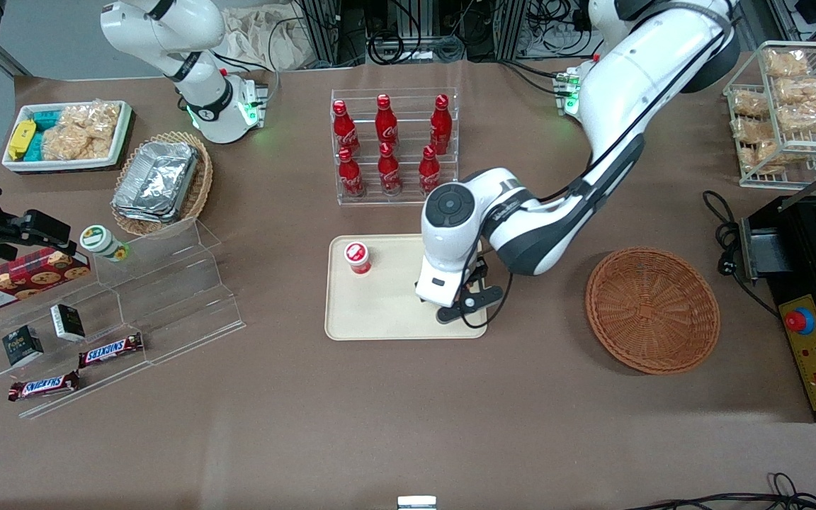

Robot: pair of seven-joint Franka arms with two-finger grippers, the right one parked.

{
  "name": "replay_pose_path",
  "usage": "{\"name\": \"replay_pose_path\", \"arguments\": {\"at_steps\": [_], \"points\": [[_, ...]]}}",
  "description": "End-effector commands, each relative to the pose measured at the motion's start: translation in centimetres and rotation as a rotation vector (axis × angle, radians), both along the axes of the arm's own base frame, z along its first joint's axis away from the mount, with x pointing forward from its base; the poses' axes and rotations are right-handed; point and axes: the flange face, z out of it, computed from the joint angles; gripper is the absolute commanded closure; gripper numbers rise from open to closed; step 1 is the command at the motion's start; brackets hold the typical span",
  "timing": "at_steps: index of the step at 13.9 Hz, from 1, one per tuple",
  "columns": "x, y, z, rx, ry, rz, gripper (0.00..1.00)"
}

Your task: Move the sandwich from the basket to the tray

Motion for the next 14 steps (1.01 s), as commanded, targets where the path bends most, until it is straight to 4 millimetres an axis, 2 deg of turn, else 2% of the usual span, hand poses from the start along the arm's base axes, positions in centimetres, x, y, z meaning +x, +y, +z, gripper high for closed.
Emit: {"name": "replay_pose_path", "arguments": {"at_steps": [1,3,5,6,8,9,12,14], "points": [[0.2,3.4,8.6,-0.004,-0.07,0.139,0.0],[0.5,6.9,14.8,-0.032,-0.099,0.218,0.0],[1.4,10.9,17.9,-0.018,-0.1,0.282,0.0],[1.4,12.1,19.2,-0.015,-0.105,0.278,0.0],[2.4,16.0,20.0,-0.001,-0.067,0.264,0.0],[2.7,17.1,20.5,-0.001,-0.056,0.24,0.0],[4.1,21.7,20.8,0.002,-0.029,0.177,0.0],[4.7,25.6,21.1,0.01,0.023,0.102,0.0]]}}
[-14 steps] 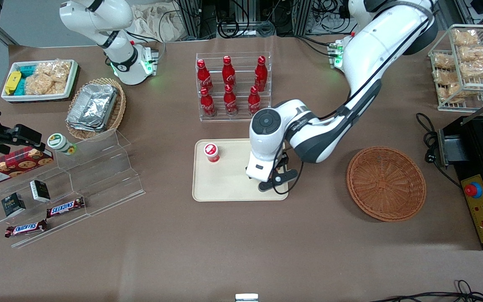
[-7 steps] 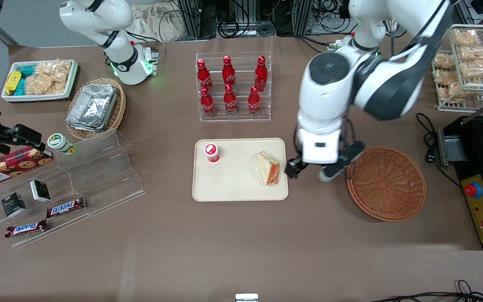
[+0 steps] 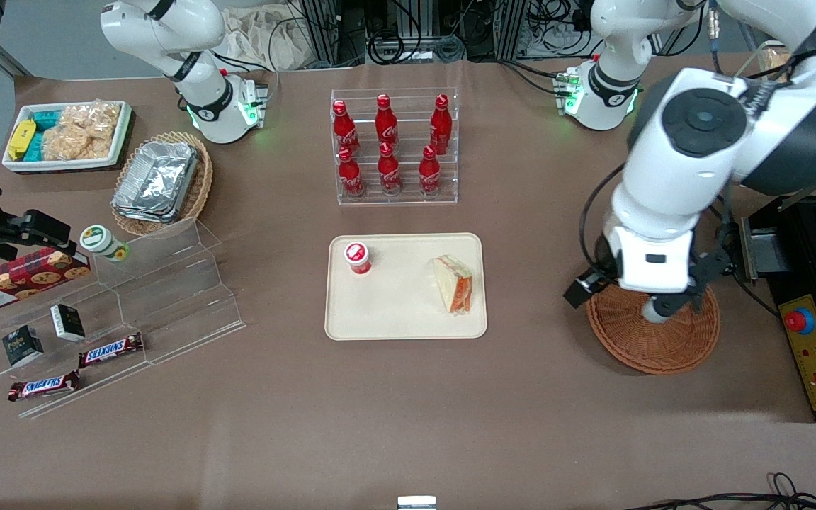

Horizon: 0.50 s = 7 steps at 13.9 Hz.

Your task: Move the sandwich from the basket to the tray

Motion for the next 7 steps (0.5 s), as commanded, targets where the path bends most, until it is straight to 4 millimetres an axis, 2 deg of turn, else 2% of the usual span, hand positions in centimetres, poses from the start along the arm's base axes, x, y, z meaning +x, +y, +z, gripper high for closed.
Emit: {"name": "replay_pose_path", "arguments": {"at_steps": [1,4,5,7], "points": [[-0.6,4.5,1.1,0.012,0.067,-0.119,0.0],[-0.4,8.7,1.7,0.019,0.113,-0.226,0.0],[-0.7,9.0,1.9,0.036,0.128,-0.265,0.0],[-1.1,11.6,3.2,0.026,0.133,-0.312,0.0]]}}
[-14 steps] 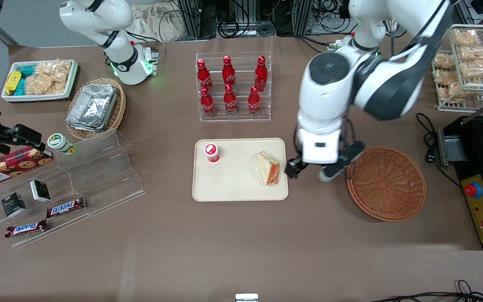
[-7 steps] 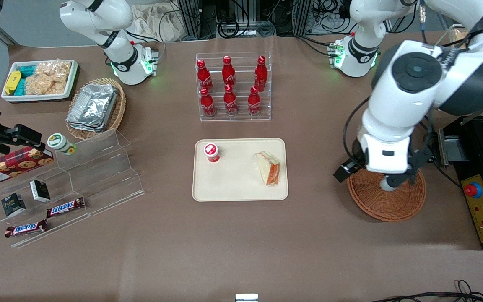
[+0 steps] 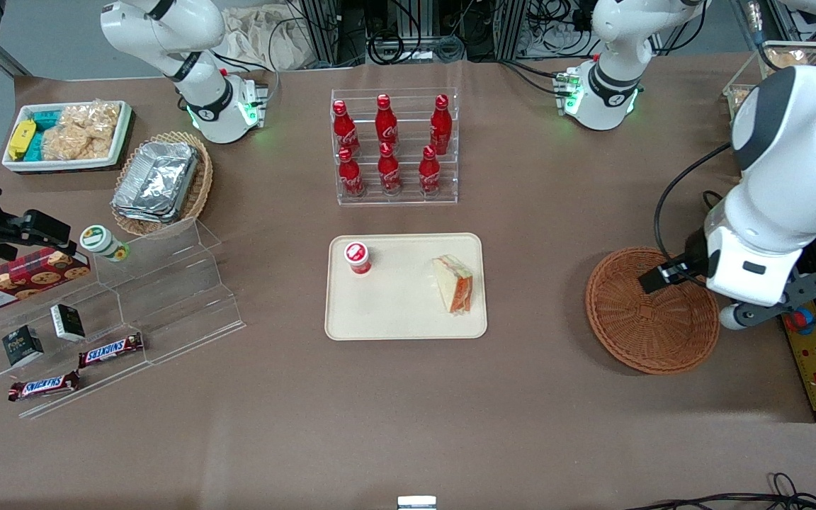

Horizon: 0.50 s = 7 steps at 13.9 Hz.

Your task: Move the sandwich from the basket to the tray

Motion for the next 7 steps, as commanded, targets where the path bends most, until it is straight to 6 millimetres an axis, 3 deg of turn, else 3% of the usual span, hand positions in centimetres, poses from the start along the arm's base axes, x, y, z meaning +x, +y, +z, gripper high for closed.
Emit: {"name": "replay_pose_path", "arguments": {"at_steps": [1,7], "points": [[-1.9,2.3,2.6,0.001,0.006,-0.091,0.0],[-5.6,8.6,5.2,-0.027,0.021,-0.243,0.0]]}}
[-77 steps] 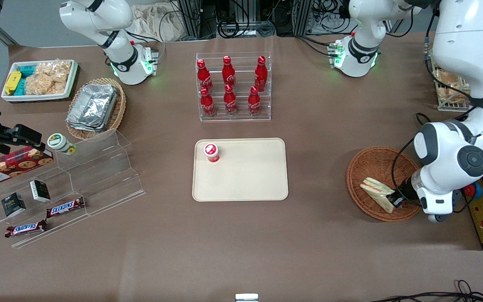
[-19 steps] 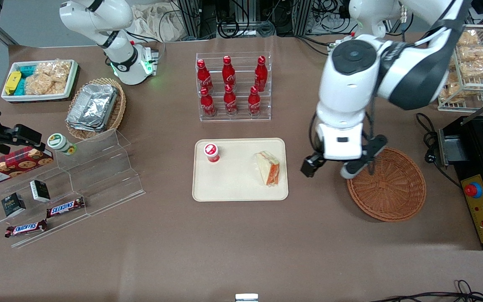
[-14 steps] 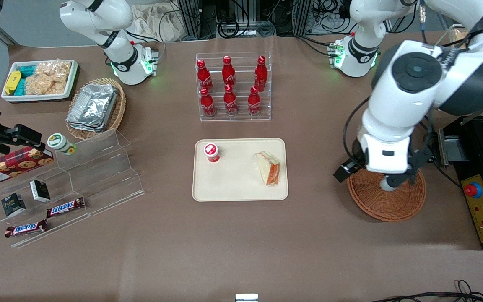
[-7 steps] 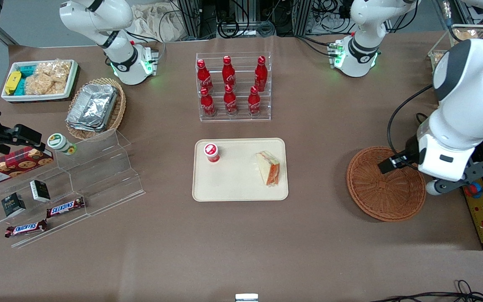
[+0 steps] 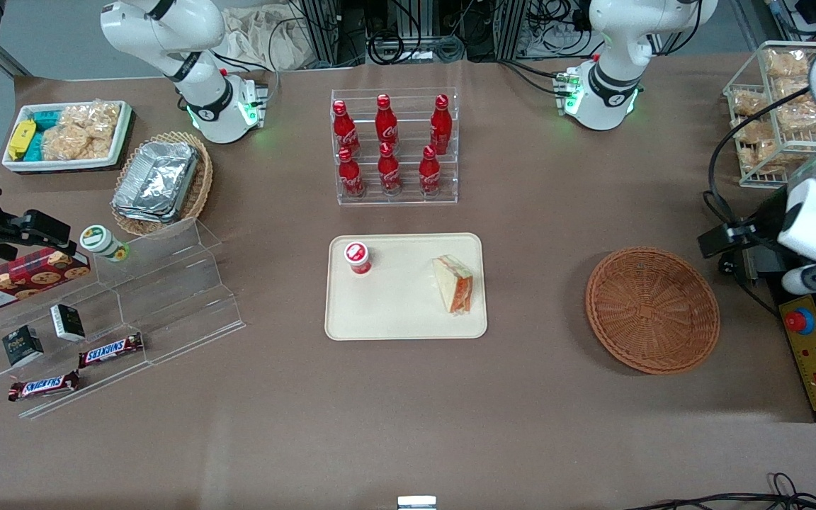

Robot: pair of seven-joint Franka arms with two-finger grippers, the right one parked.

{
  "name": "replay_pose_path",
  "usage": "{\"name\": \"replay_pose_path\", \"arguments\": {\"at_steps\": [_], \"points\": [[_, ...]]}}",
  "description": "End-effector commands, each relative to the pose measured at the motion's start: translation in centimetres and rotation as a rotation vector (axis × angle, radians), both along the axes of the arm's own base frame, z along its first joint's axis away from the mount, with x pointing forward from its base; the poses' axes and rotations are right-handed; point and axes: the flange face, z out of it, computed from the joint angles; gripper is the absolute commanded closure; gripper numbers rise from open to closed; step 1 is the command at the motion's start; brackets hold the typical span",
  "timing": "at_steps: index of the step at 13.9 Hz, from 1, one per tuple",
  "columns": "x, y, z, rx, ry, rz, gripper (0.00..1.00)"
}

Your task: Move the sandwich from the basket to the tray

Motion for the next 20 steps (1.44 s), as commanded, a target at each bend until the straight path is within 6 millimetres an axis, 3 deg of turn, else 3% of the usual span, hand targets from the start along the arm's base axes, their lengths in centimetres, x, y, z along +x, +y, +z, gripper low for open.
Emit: {"name": "replay_pose_path", "arguments": {"at_steps": [1,4,7,20], "points": [[-3.3,2.4,0.5,-0.024,-0.012,-0.059,0.0],[-6.5,3.7,-0.5,-0.03,-0.071,-0.044,0.0],[-8.1,4.0,-0.9,-0.04,-0.095,-0.04,0.0],[-7.8,3.9,-0.9,-0.038,-0.088,-0.044,0.0]]}}
